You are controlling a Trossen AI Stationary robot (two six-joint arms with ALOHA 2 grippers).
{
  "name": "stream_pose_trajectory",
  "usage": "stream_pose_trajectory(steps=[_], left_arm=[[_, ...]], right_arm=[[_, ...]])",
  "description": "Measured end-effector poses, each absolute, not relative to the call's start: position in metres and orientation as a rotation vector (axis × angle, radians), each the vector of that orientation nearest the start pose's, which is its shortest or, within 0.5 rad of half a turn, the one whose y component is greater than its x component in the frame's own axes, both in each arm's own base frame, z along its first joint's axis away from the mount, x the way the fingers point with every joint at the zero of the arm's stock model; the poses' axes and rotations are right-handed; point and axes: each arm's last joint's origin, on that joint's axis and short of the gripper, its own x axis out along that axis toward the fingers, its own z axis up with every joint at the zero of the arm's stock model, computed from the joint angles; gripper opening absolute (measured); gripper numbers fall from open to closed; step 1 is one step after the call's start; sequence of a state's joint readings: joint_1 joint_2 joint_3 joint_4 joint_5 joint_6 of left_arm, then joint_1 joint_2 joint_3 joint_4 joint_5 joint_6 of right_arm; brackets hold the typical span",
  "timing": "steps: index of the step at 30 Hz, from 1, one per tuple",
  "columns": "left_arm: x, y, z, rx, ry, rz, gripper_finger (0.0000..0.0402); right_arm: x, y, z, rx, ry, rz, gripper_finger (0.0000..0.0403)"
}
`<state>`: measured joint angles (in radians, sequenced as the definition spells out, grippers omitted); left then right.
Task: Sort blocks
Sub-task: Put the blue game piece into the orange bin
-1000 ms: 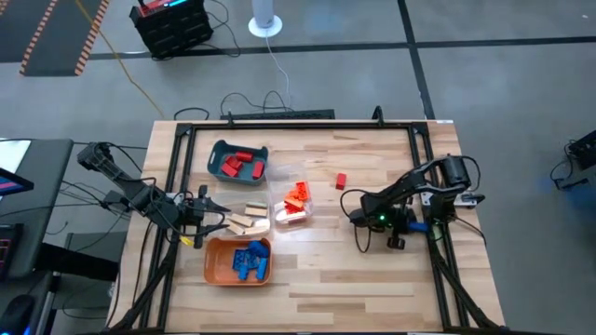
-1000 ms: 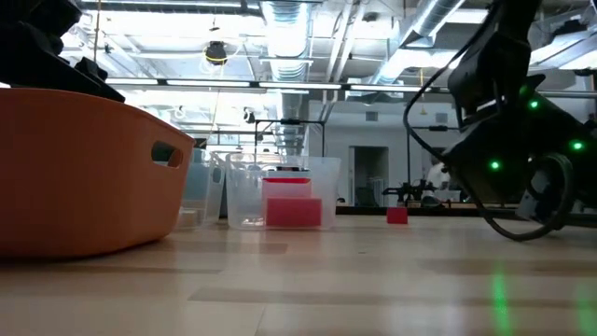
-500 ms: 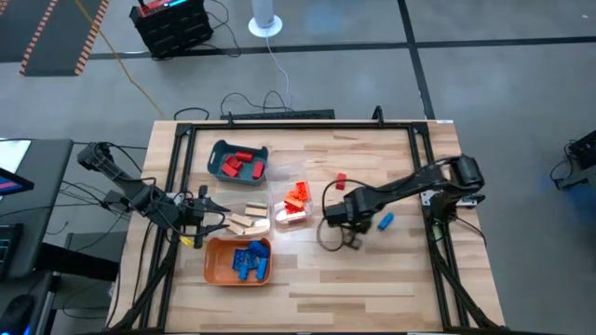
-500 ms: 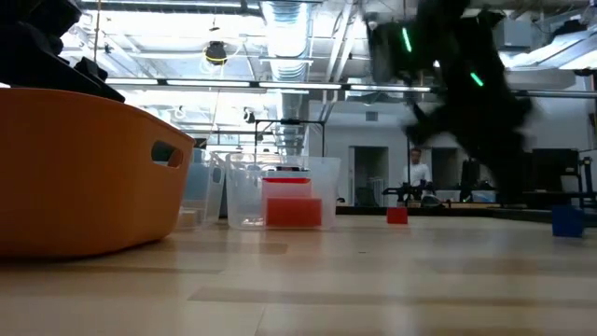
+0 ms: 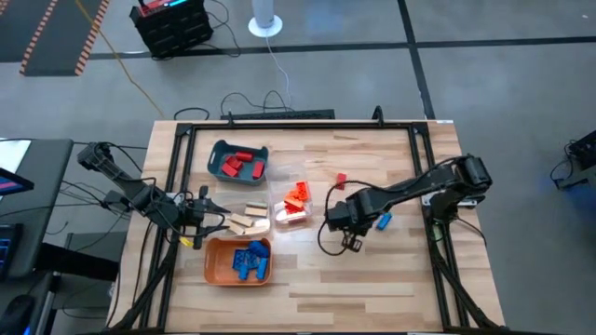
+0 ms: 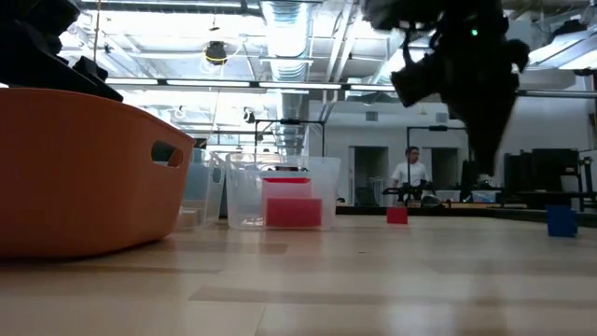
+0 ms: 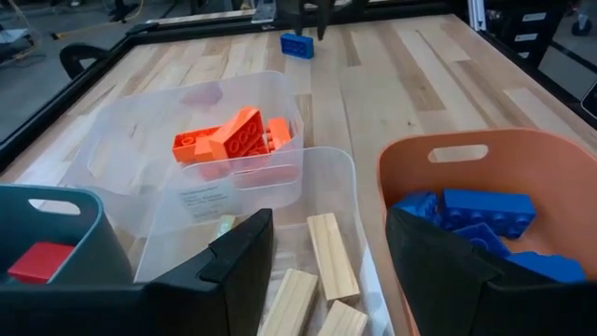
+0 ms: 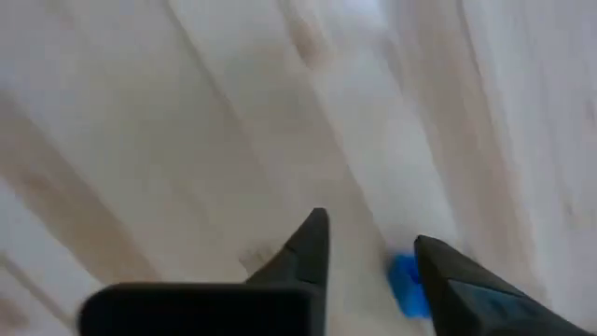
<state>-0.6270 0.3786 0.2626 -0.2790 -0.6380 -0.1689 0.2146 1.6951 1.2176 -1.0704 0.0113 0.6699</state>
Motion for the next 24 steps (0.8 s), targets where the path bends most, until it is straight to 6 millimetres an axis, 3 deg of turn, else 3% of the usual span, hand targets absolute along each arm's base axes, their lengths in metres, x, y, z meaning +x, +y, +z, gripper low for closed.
stream_pose_trajectory(steps=[8,13,18,24], left_arm=[[0.098,-0.05,0.197,0.067,0.317,0.038,0.0203],[0.098,-0.05,0.197,0.069,0.32,0.038,0.0203],[0.098,-0.05,0.196,0.077,0.331,0.04,0.0203],[0.098,-0.05,0.195,0.079,0.333,0.04,0.0203]], right_arm=[[0.28,0.044,0.2,0.247,1.809,-0.288,0.017],[0.27,0.047,0.194,0.097,1.944,-0.161,0.0227],[0.259,0.056,0.172,-0.074,2.024,0.009,0.0233],[0.247,0.063,0.146,-0.231,2.068,0.04,0.0212]])
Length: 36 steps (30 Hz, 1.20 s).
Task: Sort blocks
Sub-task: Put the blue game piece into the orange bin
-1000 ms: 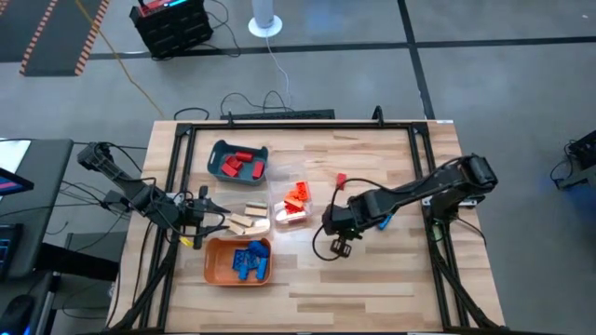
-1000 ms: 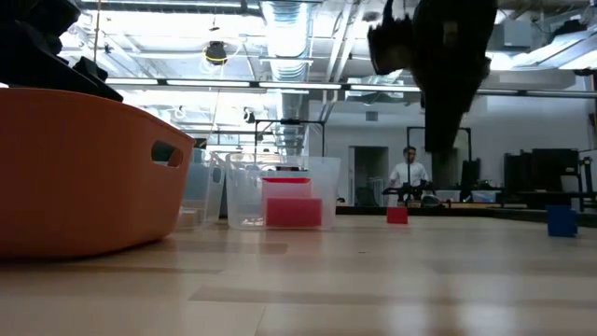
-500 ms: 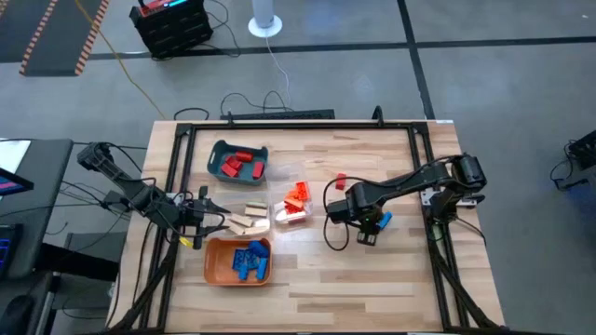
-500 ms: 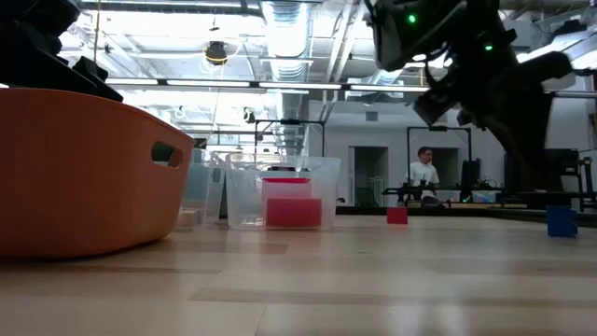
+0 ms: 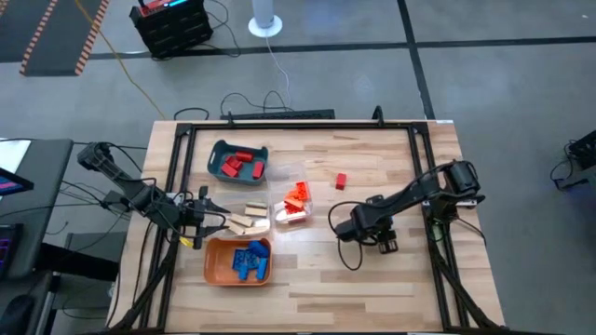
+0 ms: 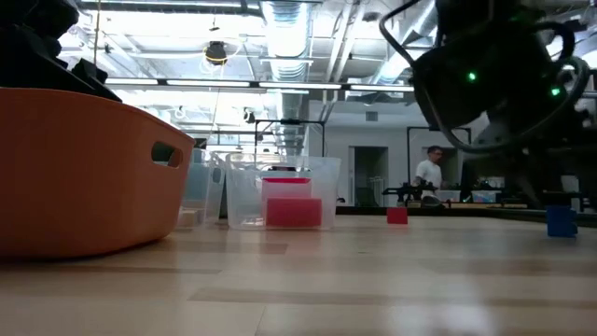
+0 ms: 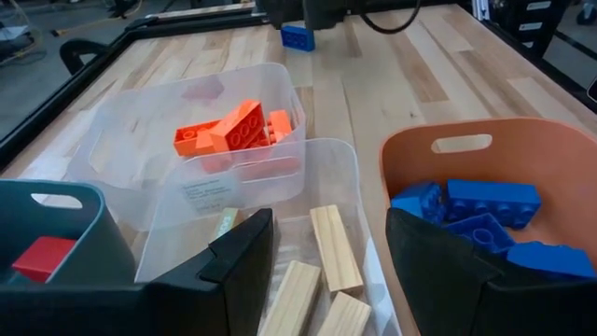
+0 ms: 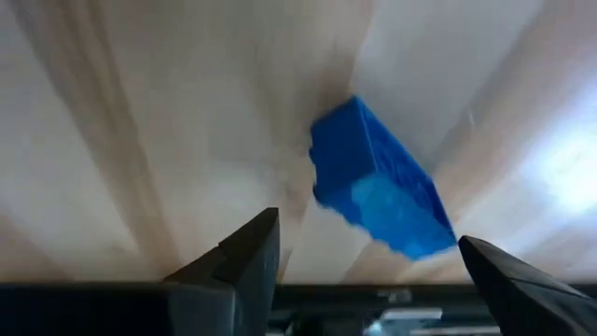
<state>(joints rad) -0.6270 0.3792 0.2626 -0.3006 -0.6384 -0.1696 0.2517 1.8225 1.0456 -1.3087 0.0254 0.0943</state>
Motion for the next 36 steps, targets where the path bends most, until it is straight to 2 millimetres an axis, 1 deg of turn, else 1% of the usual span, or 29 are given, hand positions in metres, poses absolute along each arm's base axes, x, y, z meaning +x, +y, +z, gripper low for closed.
stream_pose_trajectory(steps=[5,9,13,18,20,25,31,34,36], left_arm=[[0.098,-0.05,0.196,0.076,0.329,0.039,0.0203],[0.098,-0.05,0.196,0.076,0.33,0.039,0.0203],[0.098,-0.05,0.196,0.076,0.33,0.04,0.0203],[0.098,-0.05,0.196,0.076,0.33,0.04,0.0203],[0.098,-0.05,0.196,0.077,0.33,0.04,0.0203],[0.098,-0.049,0.196,0.077,0.328,0.045,0.0203],[0.098,-0.049,0.196,0.079,0.328,0.049,0.0203],[0.098,-0.049,0.196,0.078,0.328,0.049,0.0203],[0.098,-0.049,0.196,0.079,0.328,0.049,0.0203]], right_arm=[[0.245,0.066,0.134,-0.283,2.009,0.111,0.0185],[0.243,0.065,0.129,-0.3,2.001,0.127,0.0151],[0.243,0.065,0.129,-0.299,1.999,0.128,0.0097],[0.246,0.066,0.127,-0.284,1.957,0.138,0.0018],[0.253,0.068,0.13,-0.283,1.913,0.149,0.0006],[0.273,0.07,0.149,-0.293,1.818,0.134,0.0003],[0.304,0.067,0.18,-0.209,1.673,0.056,0.0],[0.323,0.07,0.199,-0.162,1.536,0.041,0.0],[0.341,0.075,0.214,-0.128,1.374,0.052,0.0]])
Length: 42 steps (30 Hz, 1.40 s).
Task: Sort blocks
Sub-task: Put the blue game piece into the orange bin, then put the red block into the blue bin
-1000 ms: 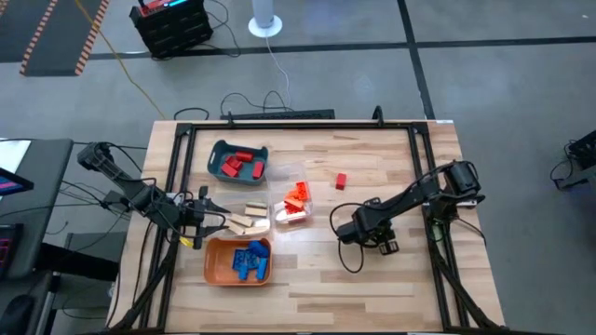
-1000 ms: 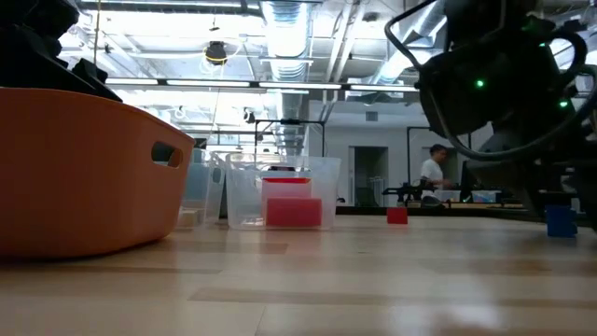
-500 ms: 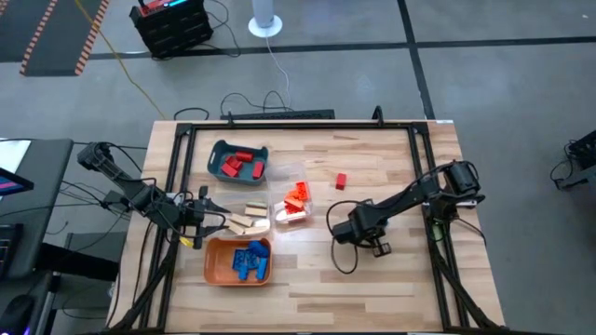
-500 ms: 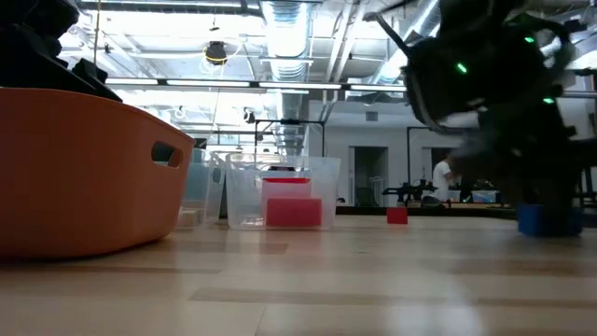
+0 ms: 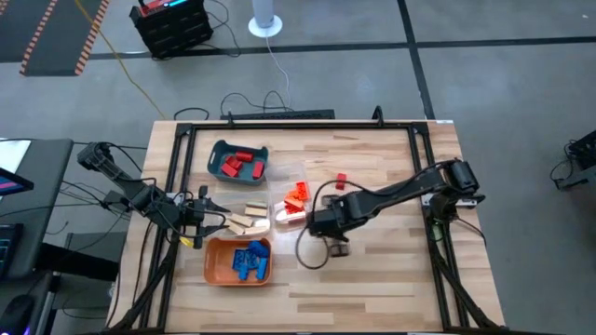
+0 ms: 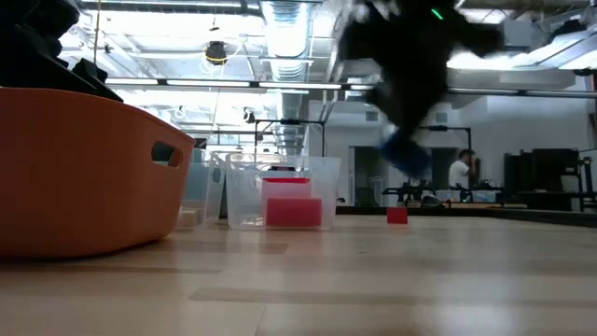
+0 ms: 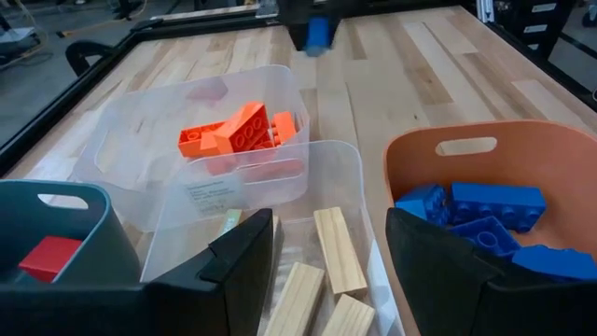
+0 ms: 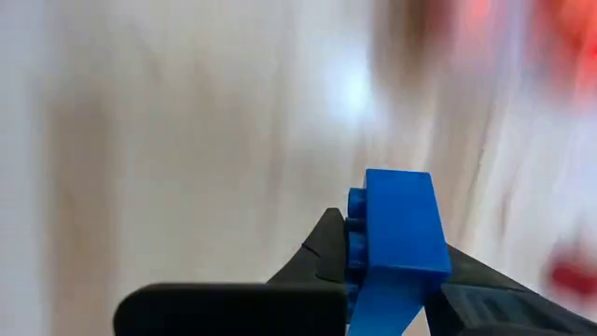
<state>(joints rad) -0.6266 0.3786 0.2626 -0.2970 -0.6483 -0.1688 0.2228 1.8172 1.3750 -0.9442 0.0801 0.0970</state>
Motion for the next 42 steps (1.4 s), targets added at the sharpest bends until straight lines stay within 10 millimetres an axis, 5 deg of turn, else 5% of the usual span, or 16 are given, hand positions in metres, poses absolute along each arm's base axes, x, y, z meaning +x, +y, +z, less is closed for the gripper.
stream_pose_trajectory(steps=[5,8,17,23,30,38,42], left_arm=[[0.098,-0.049,0.196,0.077,0.327,0.049,0.0203],[0.098,-0.05,0.197,0.067,0.32,0.049,0.0203],[0.098,-0.05,0.2,0.032,0.309,0.038,0.0203],[0.098,-0.05,0.2,0.031,0.314,0.039,0.0203],[0.098,-0.05,0.199,0.033,0.322,0.04,0.0203],[0.098,-0.05,0.199,0.036,0.322,0.04,0.0203],[0.098,-0.05,0.199,0.034,0.324,0.04,0.0203]], right_arm=[[0.386,0.087,0.251,-0.021,0.898,0.14,0.0],[0.408,0.092,0.257,0.003,0.727,0.155,0.0],[0.481,0.119,0.237,0.075,0.634,0.363,0.0],[0.51,0.127,0.221,0.07,0.69,0.4,0.0003],[0.518,0.126,0.215,0.077,0.778,0.393,0.0074],[0.487,0.097,0.28,0.079,0.887,0.211,0.0132],[0.456,0.079,0.288,-0.024,1.102,-0.074,0.0131]])
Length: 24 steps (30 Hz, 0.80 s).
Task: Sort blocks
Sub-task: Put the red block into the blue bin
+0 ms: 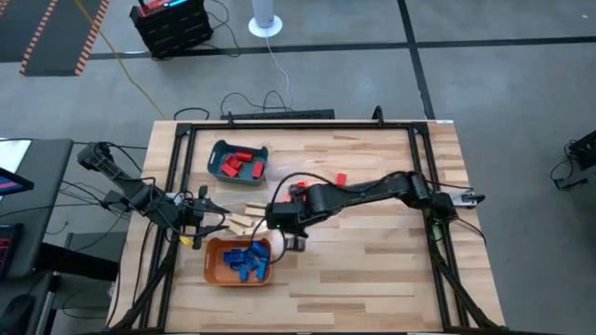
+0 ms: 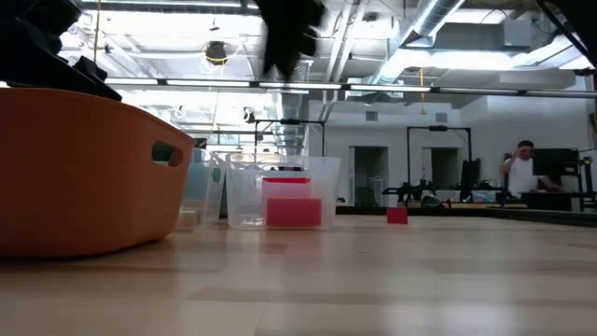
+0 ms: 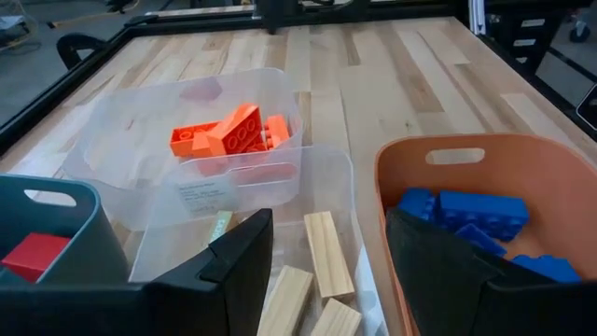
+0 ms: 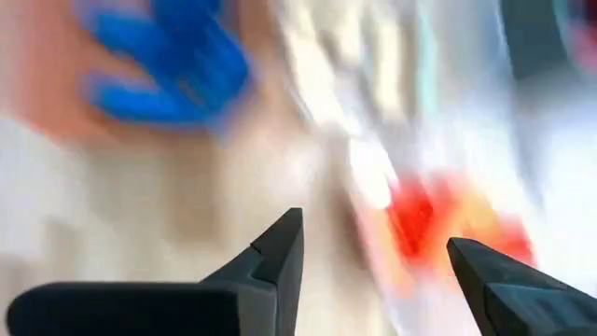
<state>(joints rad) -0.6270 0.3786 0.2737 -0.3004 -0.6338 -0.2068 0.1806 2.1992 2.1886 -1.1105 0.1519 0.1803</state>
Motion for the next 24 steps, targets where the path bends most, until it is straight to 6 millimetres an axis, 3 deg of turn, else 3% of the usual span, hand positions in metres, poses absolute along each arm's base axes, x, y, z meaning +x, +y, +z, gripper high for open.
stream_pose_trajectory(steps=[3,7,13,19,24], left_arm=[[0.098,-0.05,0.2,0.02,0.319,0.042,0.0203],[0.098,-0.05,0.201,0.006,0.309,0.041,0.0203],[0.097,-0.051,0.199,0.031,0.321,0.037,0.0203],[0.095,-0.056,0.194,0.042,0.292,0.032,0.0203],[0.095,-0.058,0.195,0.034,0.278,0.009,0.0203]], right_arm=[[0.443,0.06,0.284,-0.028,1.234,-0.229,0.0129],[0.432,0.035,0.297,0.026,1.259,-0.354,0.0129],[0.422,0.008,0.291,0.045,1.355,-0.54,0.0128],[0.409,-0.014,0.265,0.07,1.399,-0.614,0.0128],[0.369,-0.03,0.249,0.182,1.272,-0.659,0.0128]])
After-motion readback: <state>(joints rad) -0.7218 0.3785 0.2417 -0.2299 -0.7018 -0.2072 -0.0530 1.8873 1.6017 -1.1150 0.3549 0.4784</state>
